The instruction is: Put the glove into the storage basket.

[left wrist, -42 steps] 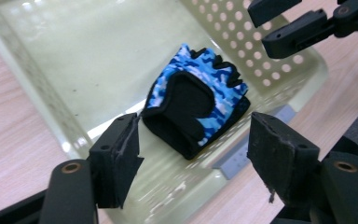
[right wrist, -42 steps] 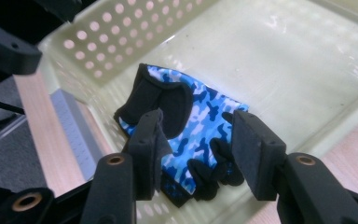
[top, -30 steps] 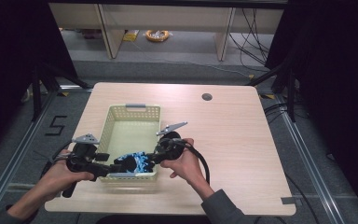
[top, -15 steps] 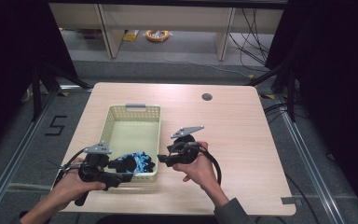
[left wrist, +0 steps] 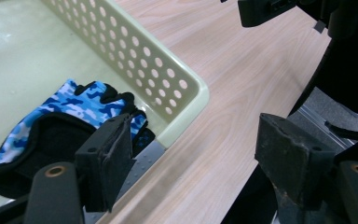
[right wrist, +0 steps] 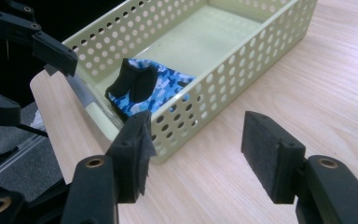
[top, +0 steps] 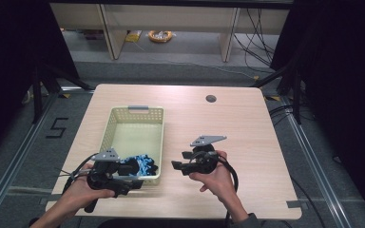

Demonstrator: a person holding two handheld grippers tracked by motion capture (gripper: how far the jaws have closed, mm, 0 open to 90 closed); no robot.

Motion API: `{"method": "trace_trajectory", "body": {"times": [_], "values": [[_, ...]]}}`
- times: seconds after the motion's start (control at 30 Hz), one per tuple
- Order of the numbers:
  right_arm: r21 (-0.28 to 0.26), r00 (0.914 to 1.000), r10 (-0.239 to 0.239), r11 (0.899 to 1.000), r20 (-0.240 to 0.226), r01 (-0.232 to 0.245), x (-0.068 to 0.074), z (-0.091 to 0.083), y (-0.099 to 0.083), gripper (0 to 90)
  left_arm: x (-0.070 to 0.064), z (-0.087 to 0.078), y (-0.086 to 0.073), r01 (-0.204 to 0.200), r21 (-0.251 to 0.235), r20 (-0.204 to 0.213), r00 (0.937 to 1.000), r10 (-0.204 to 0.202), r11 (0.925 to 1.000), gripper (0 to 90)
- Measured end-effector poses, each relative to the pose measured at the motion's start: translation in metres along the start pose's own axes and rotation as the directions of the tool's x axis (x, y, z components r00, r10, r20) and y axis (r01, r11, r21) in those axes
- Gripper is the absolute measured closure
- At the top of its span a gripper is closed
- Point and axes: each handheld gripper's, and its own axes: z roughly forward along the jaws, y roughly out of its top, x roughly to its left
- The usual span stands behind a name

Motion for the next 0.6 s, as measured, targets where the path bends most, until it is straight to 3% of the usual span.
{"method": "trace_trajectory", "body": {"times": [0.17, 0.23, 0.33, 0.37, 0.43, 0.47, 0.5, 0.6], "values": [[-0.033, 0.9998, 0.016, 0.999, -0.007, -0.016, -0.003, -0.006, -0.009, 42.9, -0.004, 0.004, -0.003, -0.001, -0.027, 0.041, 0.9991, 0.002, 0.9996, 26.3], [-0.027, 0.9990, 0.044, 0.999, -0.012, -0.044, -0.002, -0.009, -0.012, 42.5, -0.006, 0.006, -0.005, -0.015, -0.022, 0.039, 0.9991, 0.016, 0.9996, 26.3], [-0.042, 0.9997, 0.022, 0.999, -0.009, -0.022, -0.005, -0.011, -0.014, 42.0, -0.007, 0.009, -0.007, -0.020, -0.022, 0.050, 0.9985, 0.021, 0.9996, 26.2], [-0.040, 0.9991, 0.041, 0.998, -0.010, -0.041, -0.004, -0.013, -0.017, 41.2, -0.008, 0.012, -0.008, -0.024, -0.017, 0.046, 0.9987, 0.025, 0.9996, 26.1], [-0.047, 0.9995, 0.032, 0.998, 0.003, -0.032, -0.006, -0.014, -0.018, 40.8, -0.008, 0.013, -0.009, -0.022, -0.020, 0.049, 0.9985, 0.023, 0.9995, 26.1], [-0.046, 0.9984, 0.056, 0.997, -0.001, -0.056, -0.006, -0.016, -0.021, 40.4, -0.009, 0.016, -0.010, -0.030, -0.022, 0.043, 0.9986, 0.031, 0.9993, 26.1], [-0.056, 0.9998, 0.020, 0.998, 0.006, -0.020, -0.009, -0.016, -0.022, 40.0, -0.009, 0.017, -0.011, -0.026, -0.023, 0.056, 0.9981, 0.027, 0.9994, 26.1], [-0.057, 0.9976, 0.070, 0.996, 0.007, -0.069, -0.008, -0.020, -0.026, 37.9, -0.009, 0.019, -0.012, -0.026, -0.025, 0.063, 0.9976, 0.027, 0.9994, 26.1]]}}
